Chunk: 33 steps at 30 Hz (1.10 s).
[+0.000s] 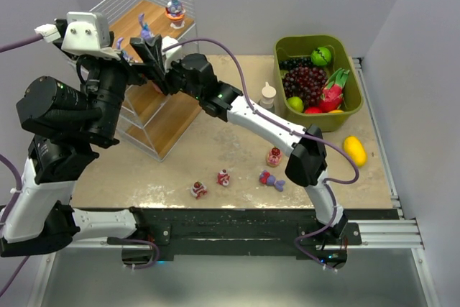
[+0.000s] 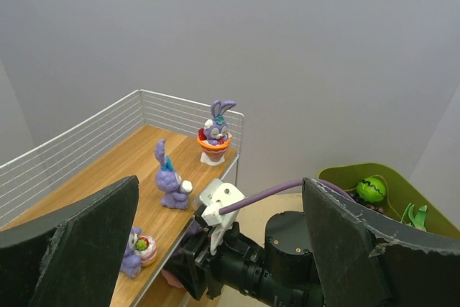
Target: Place and organize the plastic toys onto the shelf
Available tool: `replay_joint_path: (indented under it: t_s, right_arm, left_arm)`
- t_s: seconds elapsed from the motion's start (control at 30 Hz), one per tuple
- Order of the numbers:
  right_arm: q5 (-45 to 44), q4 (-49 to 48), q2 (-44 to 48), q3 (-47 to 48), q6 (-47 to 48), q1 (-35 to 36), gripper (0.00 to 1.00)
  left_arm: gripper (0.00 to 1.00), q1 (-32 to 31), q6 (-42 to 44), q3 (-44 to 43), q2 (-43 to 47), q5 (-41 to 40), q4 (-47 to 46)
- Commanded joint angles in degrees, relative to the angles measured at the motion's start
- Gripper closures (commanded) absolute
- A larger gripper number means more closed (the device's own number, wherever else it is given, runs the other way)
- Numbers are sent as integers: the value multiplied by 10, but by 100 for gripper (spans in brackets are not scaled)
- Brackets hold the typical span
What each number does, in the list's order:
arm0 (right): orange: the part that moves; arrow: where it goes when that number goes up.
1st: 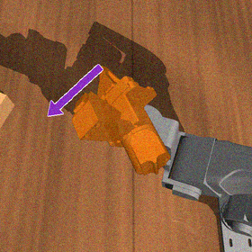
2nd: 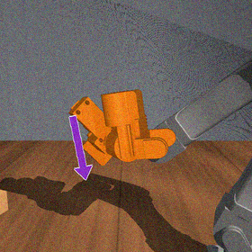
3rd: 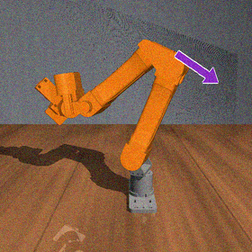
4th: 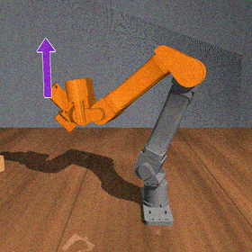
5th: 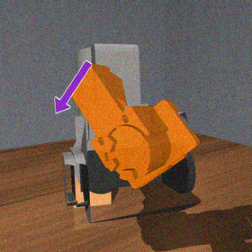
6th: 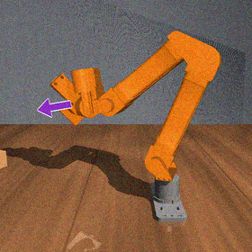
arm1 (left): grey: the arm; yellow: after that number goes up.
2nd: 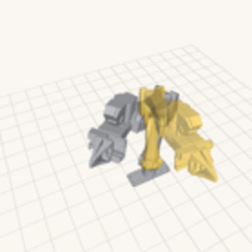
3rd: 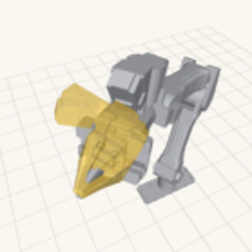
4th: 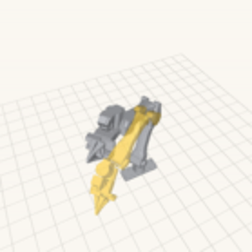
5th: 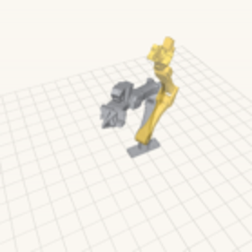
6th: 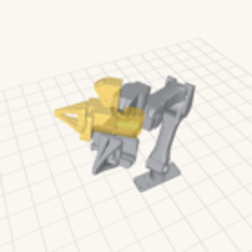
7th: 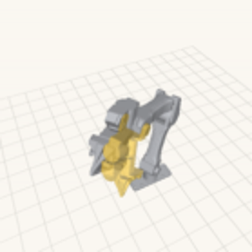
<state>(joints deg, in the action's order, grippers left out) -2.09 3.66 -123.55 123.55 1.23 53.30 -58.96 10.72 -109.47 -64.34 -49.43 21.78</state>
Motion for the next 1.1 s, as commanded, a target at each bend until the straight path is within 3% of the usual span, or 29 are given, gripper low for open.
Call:
replay_joint_path:
  t_s: [0.0, 0.23, 0.5, 0.73, 1.07]
  right_arm:
    - [-19, 5, 0, 35, 28, 1, 100]
    - [-22, 19, -14, 47, 32, 2, 100]
    - [-6, 27, -4, 38, 30, 2, 71]
    - [-5, 22, -8, 39, 18, 5, 55]
    - [2, 5, -13, 37, 3, 5, 44]
  left_arm:
    - [0, -1, 12, 9, 12, -15, -27]
    - [0, -1, 14, 18, 18, -21, -31]
    - [0, -1, 18, 23, 20, -26, -34]
    - [1, -1, 18, 28, 25, -29, -37]
    - [1, -1, 19, 39, 35, -34, -46]
